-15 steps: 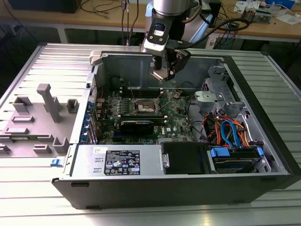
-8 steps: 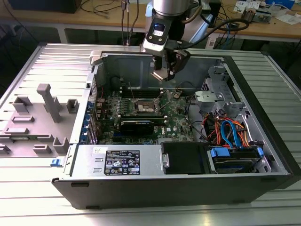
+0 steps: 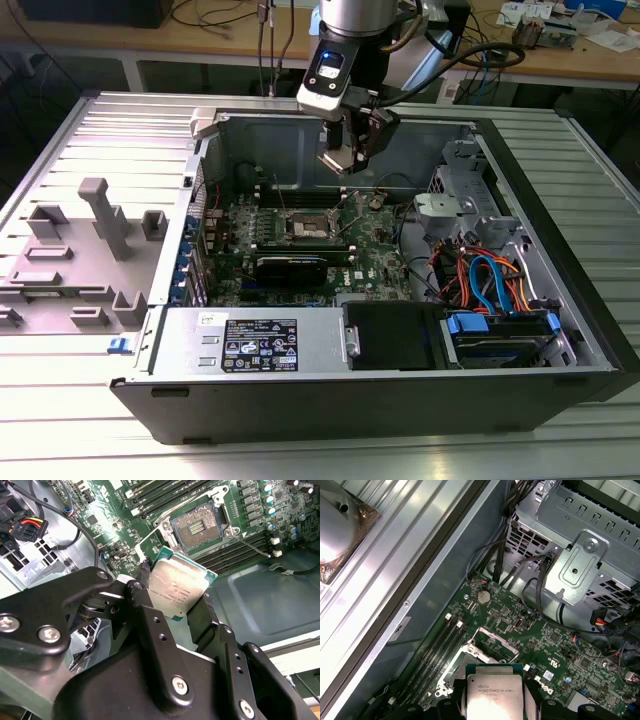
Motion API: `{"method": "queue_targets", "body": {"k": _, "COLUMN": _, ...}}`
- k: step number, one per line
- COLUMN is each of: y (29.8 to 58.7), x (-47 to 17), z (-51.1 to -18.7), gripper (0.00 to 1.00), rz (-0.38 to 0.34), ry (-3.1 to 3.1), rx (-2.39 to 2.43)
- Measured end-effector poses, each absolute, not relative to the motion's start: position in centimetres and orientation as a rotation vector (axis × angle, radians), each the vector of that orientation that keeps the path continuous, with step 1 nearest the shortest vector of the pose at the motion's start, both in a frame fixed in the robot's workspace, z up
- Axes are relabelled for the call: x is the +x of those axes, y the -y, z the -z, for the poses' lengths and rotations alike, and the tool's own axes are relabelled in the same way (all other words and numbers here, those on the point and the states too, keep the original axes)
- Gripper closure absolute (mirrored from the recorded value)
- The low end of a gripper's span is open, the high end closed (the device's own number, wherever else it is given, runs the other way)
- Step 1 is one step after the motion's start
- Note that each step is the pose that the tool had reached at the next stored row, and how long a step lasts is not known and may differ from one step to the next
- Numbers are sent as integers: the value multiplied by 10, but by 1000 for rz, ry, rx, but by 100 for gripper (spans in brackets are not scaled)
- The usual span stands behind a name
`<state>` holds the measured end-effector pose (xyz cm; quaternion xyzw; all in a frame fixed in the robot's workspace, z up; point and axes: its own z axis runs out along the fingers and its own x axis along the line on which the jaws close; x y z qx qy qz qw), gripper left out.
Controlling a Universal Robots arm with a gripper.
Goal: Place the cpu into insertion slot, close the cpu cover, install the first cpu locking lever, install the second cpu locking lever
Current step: 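Place the cpu into insertion slot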
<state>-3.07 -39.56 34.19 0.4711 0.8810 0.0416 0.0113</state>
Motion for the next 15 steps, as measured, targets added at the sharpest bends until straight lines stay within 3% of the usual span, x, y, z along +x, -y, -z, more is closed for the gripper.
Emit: {"method": "queue_targets", "body": {"k": 15, "y": 396, "x": -31, "z": -341, "gripper": 46, "rz": -129, "ry": -2725, "rx": 1509}}
